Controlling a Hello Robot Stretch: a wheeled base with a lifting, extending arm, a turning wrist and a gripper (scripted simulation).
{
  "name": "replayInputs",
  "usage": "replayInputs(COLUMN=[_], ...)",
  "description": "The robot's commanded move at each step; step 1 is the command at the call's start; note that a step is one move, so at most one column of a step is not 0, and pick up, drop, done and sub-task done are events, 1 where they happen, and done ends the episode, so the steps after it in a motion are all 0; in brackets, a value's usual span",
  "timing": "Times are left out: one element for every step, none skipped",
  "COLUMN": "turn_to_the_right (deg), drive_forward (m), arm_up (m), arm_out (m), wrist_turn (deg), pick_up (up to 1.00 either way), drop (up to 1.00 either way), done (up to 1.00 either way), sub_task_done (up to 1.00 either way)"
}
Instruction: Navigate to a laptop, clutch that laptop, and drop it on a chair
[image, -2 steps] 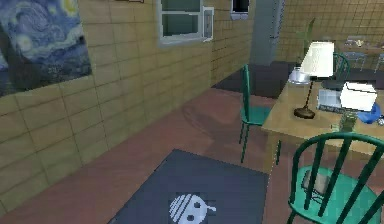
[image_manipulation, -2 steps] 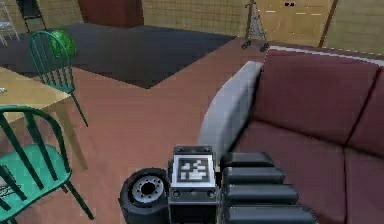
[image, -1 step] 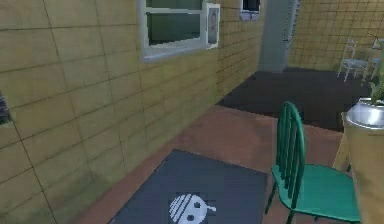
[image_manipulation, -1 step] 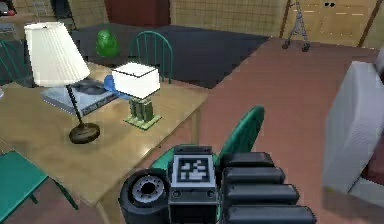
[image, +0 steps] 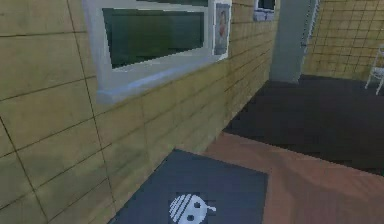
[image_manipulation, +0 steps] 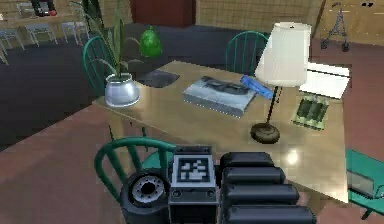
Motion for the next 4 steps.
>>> replayInputs(turn_to_the_right=[30.0, 0.0, 9.0, 0.0], drive_forward=[0.00, 0.75, 0.00, 1.00], arm_up=[0.00, 0.00, 0.00, 0.00], arm_out=[0.00, 0.00, 0.00, 0.00], wrist_turn=[0.0, 0.0, 0.0, 0.0], pick_up=[0.00, 0.00, 0.00, 0.00], drop=[0.00, 0.00, 0.00, 0.00], done=[0.00, 0.00, 0.00, 0.00], sub_task_done=[0.00, 0.00, 0.00, 0.00])
